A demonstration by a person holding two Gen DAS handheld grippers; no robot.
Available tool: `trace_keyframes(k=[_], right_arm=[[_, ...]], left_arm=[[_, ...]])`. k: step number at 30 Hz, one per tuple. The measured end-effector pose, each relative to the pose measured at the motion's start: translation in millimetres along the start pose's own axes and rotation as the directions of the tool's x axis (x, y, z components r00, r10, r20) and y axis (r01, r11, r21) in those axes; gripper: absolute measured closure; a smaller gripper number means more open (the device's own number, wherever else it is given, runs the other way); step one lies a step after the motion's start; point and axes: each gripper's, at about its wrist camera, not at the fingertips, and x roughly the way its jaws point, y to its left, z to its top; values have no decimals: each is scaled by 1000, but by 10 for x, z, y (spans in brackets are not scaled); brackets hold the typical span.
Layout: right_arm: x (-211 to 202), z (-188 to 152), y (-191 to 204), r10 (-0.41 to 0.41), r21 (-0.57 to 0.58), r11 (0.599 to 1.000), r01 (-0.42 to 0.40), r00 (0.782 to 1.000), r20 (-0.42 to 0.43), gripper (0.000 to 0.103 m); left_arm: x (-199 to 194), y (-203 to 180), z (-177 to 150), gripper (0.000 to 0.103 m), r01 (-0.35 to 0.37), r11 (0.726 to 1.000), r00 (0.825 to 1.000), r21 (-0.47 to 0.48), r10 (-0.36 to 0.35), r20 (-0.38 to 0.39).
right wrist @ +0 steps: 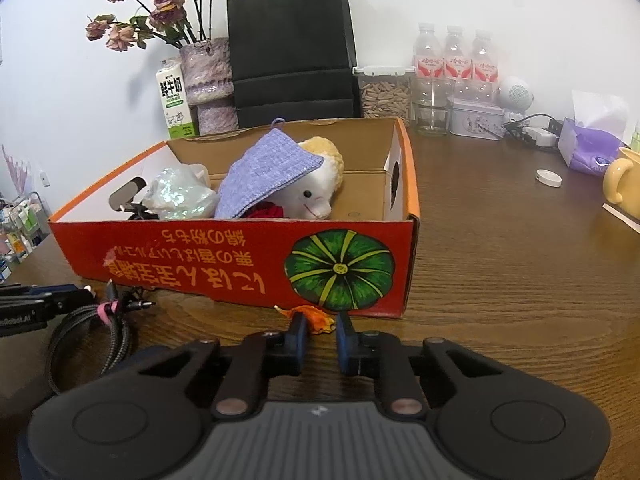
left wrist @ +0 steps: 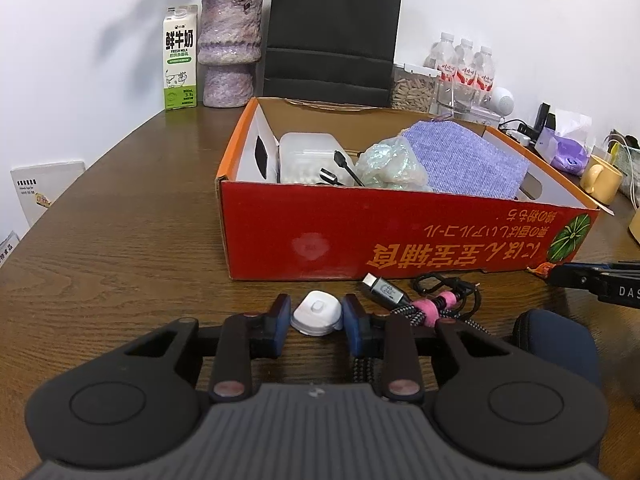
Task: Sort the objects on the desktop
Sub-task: 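Grasp the orange scrap with the right tool while the left tool grasps the white charger, then carry the orange scrap and white charger into the box and open both tools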
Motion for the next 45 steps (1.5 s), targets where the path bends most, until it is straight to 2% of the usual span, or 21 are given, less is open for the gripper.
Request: trace_keyframes(k=[7,8,14,16,18,19,22,24,26,31,37,40,45], right_arm=[[-137,-36,41,27,-33,999,-26,999,22,94],[-155,-40,51,30,-36,999,-29,999,25,101],[-300,-32,75,50,-50,998,-48,997,54,102],[-318,-21,73,61,-57,997,-58,997,56,96],[-279,-12,82,70,-65,996,-67,997,42,74],[-247,-7,96,71,-72,995,-68,997,37,72],[-80,9,142,64,-87,994,-63,998,6,76],[15,9,148,73,-79,994,-75,997,-28,91],[-5,-3,185,73,-98,992,-76,997,-26,91],[-323,15,192,123,-101,988,-117,991,53,91],[-759,298,206,152,-129,983,-129,971,187,91],[-810,469,207,136,-135,985,-106,962,238,91],[-672,714,186,98,-116,991,-68,957,273,91]], left_arm=[[-55,-11,-12,74,-2,1000,1000,1,2,18],[-66,-8,-14,74,-2,1000,1000,-2,2,20],[-190,-29,6,74,1,1000,998,4,-1,55],[-211,-29,16,74,5,1000,998,6,-5,61],[-212,-39,19,74,4,1000,998,7,-5,60],[-211,-43,13,74,5,1000,998,7,-5,59],[-212,-44,-15,74,3,1000,999,2,-3,54],[-232,-27,-35,74,1,1000,998,-3,-1,55],[-264,5,-45,74,-3,1000,998,-10,4,61],[-440,37,34,74,6,1000,993,-20,-4,119],[-660,-31,318,74,20,1000,971,0,-19,240],[-658,-114,481,74,19,1000,959,18,-23,283],[-495,-224,739,74,16,999,948,32,-26,317]])
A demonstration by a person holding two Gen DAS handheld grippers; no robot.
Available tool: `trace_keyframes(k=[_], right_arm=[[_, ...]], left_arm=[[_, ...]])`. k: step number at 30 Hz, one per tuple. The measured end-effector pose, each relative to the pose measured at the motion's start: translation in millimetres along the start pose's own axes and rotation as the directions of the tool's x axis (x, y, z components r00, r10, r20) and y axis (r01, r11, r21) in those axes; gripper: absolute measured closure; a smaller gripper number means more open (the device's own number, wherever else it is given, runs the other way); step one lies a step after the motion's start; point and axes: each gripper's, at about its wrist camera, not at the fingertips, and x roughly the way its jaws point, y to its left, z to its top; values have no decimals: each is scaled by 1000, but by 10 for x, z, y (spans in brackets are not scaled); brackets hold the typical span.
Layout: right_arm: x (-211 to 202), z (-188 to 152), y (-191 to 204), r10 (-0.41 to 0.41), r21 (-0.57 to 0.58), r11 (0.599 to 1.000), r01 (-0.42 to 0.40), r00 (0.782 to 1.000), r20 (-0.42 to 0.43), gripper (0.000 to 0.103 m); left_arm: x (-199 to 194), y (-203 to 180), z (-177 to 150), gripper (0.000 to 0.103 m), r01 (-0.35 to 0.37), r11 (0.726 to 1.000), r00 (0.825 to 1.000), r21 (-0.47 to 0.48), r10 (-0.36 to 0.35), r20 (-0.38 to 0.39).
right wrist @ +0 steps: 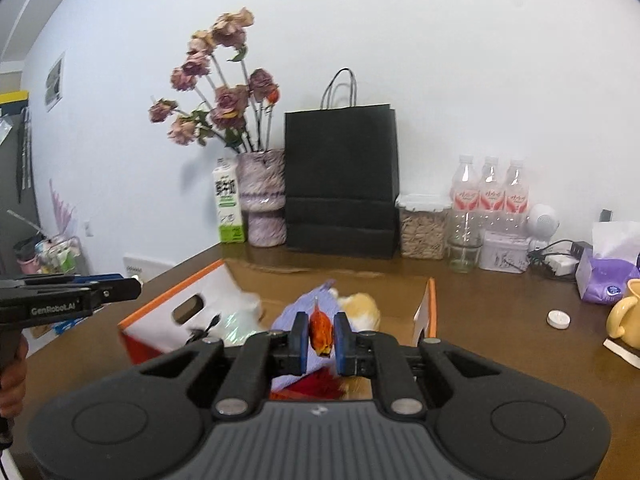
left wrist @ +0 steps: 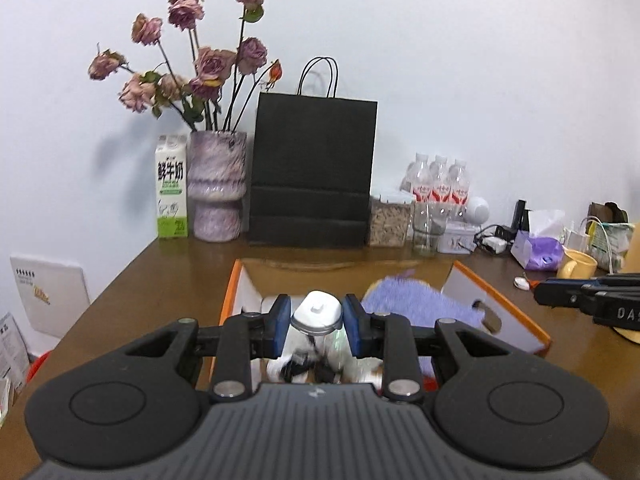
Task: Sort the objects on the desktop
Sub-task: 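Carry the orange scrap and white charger into the box and open both tools, then withdraw both tools from the box toward the remaining cables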
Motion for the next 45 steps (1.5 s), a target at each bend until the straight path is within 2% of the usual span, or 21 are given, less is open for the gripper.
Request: trace_keyframes(k=[5,9,17,20,22,23,24,25,26,29,45], right_arm=[[331,-9,-103,-51,30,998,52,998,-30,91],[545,-138,-144,-71,43,996,74,995,-71,91],[734,-280,-177,-75,44,996,80,992,-102,91],[752,-292,-175,-66,45,996,71,992,-105,89],[748,-296,-175,-64,53,996,69,993,-101,68],[735,-300,-185,-58,67,996,64,994,-94,46],[719,-298,-192,-55,76,995,61,995,-86,25],[699,-293,-196,-56,81,995,62,996,-75,16],[669,-289,-188,-61,79,995,66,996,-61,9],[592,-261,-137,-73,54,996,75,997,-39,0],[186,-337,146,-75,9,997,76,996,-57,0]], left_arm=[[279,-71,36,74,-29,1000,1000,0,29,-4],[503,-119,-73,74,-48,999,998,10,48,-47],[749,-119,-214,74,-63,998,993,29,66,-97],[772,-127,-230,70,-79,996,992,38,83,-99],[764,-125,-233,46,-99,994,991,35,102,-89],[750,-126,-232,41,-106,994,991,36,109,-79],[728,-127,-228,26,-112,993,991,34,114,-65],[698,-125,-223,7,-120,992,991,29,121,-49],[677,-123,-209,0,-131,991,991,26,132,-34],[579,-118,-175,0,-154,988,988,13,154,12],[123,-32,-212,0,-186,982,982,10,186,29]])
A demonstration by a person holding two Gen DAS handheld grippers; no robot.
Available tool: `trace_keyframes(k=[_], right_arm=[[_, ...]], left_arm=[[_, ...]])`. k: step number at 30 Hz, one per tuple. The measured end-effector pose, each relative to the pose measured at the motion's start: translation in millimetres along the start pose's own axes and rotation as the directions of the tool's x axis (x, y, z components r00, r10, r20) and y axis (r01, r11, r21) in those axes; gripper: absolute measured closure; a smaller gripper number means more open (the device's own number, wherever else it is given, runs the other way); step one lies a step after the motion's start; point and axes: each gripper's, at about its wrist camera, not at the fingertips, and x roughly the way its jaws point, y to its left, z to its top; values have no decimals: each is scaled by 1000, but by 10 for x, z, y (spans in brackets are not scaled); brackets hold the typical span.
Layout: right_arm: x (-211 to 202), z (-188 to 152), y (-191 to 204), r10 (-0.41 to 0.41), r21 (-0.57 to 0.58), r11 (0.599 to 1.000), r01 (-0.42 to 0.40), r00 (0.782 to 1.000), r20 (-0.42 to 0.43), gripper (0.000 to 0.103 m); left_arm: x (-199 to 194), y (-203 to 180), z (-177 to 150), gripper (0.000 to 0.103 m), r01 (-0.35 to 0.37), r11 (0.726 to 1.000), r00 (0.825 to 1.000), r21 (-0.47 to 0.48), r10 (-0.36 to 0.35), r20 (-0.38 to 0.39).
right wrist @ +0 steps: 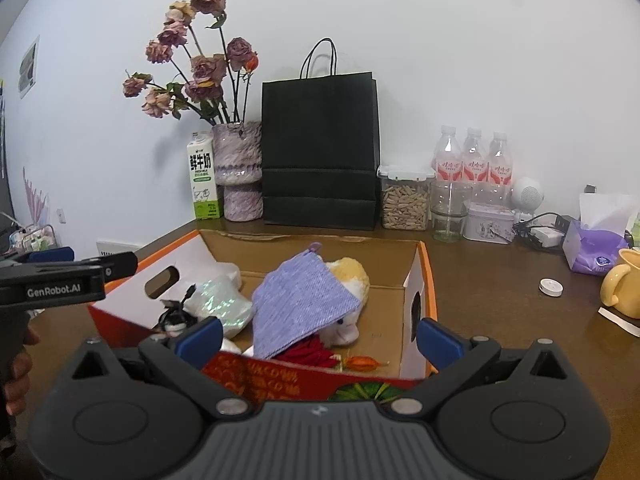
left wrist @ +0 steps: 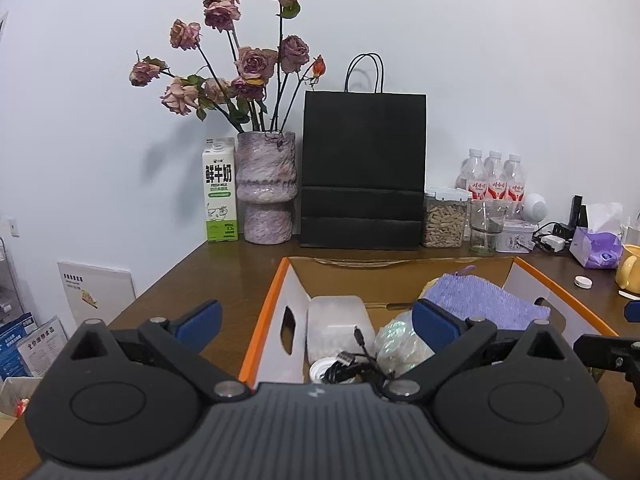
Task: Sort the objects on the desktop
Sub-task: 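Withdraw both tools from the box toward the remaining cables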
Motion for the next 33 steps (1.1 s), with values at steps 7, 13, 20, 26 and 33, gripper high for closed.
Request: trace_keyframes(k=[7,13,20,26,33], right_arm=[[-155,-92,137,5,-15,1000,-5,999,-33,0],[-294,-226,339,13,-36,999,-16,997,-74,0],[-368,-450,604,13,-64,998,-24,988,-156,0],[-369,-592,841,32,-79,996,-51,974,-225,0],[-333,-702,1076,38,-85,994,-63,961,-276,0]], left_arm=[[-241,116,-94,0,-14,1000,1000,-3,14,-23],[-475,247,-222,0,-17,1000,999,-5,16,-52],[-645,385,-400,0,-17,1000,995,-6,16,-101],[-767,490,-521,0,-12,1000,993,-26,9,-120],[-915,524,-638,0,-14,1000,991,-26,10,-137]])
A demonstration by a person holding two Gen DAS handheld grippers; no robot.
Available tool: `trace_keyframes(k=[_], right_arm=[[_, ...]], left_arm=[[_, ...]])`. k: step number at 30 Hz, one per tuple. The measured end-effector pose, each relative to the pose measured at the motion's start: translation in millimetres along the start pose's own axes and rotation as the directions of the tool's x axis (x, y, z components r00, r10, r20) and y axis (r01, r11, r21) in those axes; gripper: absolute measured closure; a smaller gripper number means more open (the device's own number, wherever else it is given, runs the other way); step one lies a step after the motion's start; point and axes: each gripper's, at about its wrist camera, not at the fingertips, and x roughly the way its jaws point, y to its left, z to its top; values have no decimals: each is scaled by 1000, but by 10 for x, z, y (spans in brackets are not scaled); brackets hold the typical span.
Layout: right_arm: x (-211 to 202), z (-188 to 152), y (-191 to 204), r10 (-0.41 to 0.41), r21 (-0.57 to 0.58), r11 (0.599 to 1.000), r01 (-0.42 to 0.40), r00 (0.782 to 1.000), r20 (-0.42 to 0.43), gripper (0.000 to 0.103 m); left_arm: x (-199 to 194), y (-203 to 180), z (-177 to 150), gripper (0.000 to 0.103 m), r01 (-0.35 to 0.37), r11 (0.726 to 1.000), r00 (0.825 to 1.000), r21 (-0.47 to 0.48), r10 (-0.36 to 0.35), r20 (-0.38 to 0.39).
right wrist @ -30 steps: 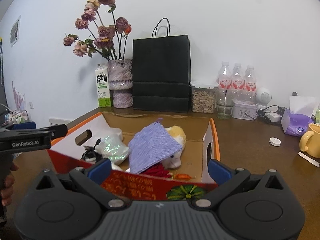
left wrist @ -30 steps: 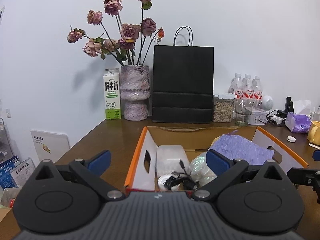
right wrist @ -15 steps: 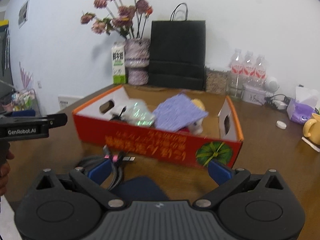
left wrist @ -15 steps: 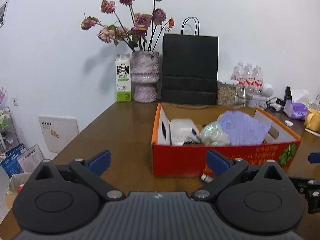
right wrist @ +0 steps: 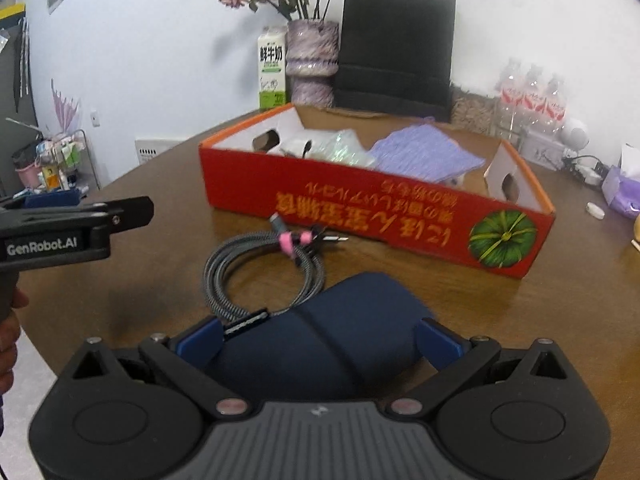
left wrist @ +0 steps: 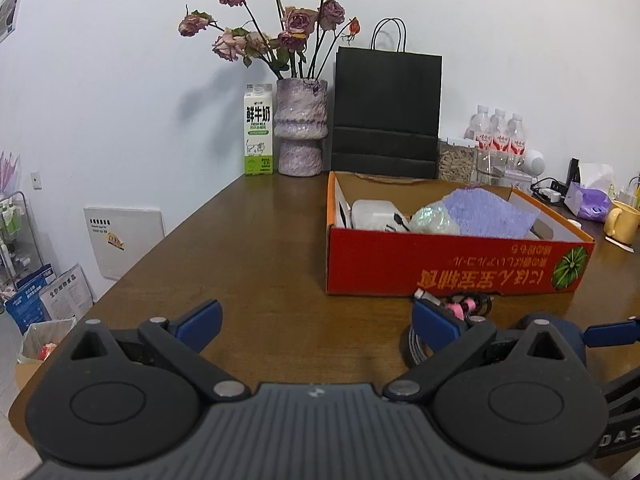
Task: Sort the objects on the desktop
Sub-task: 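Withdraw both tools from the box toward the remaining cables, then grasp the dark blue glasses case with the right tool while the left tool grasps the braided cable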
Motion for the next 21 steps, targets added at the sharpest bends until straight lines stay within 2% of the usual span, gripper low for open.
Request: trace_keyframes(k=[8,17,21], right_arm=[[-99,-127,-196,-2,44,999,2,1000,-2,0],[-24,-105,-468,-24,105,994,25,1000,-14,1],[127,-38,-424,-42,108,993,45,999,-29,8]], left_arm=[[-190,7,-107,0,8,1000,1000,8,-8,5],[-170,-111,-157,0,24,999,1000,20,-24,-16],[-171,-145,-181,0,34,999,999,31,-33,-22]])
